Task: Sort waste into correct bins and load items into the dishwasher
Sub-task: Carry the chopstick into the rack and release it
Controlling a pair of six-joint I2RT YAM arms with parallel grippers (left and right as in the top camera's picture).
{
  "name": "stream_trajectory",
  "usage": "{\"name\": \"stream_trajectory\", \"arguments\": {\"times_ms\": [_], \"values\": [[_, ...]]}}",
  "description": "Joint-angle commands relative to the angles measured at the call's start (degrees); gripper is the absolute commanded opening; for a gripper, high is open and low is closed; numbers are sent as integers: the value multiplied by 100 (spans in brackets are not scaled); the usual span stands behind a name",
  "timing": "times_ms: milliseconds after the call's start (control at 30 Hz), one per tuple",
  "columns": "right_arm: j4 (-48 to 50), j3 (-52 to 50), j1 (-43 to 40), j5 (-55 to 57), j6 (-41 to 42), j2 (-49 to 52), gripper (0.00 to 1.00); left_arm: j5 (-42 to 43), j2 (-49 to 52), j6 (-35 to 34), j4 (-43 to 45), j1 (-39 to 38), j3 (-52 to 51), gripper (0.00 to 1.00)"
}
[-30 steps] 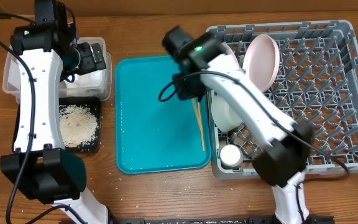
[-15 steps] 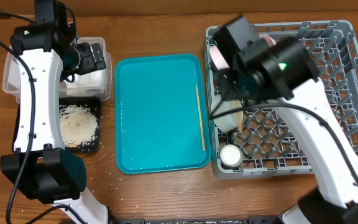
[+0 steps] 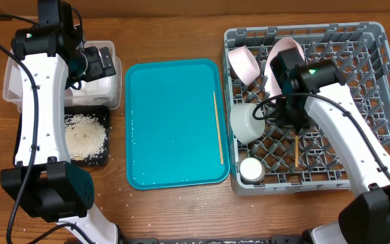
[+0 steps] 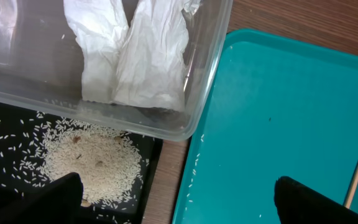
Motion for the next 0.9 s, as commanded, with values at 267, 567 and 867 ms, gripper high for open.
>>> {"name": "stream_trajectory", "arguments": {"times_ms": [267, 567, 867], "values": [[81, -81, -61, -439, -129, -72, 42, 2, -15, 70, 4, -13, 116, 100], [26, 597, -39, -1023, -94, -367, 42, 2, -15, 70, 4, -13, 116, 100], [673, 1331, 887, -1591, -15, -426, 42, 2, -15, 70, 4, -13, 116, 100]]}}
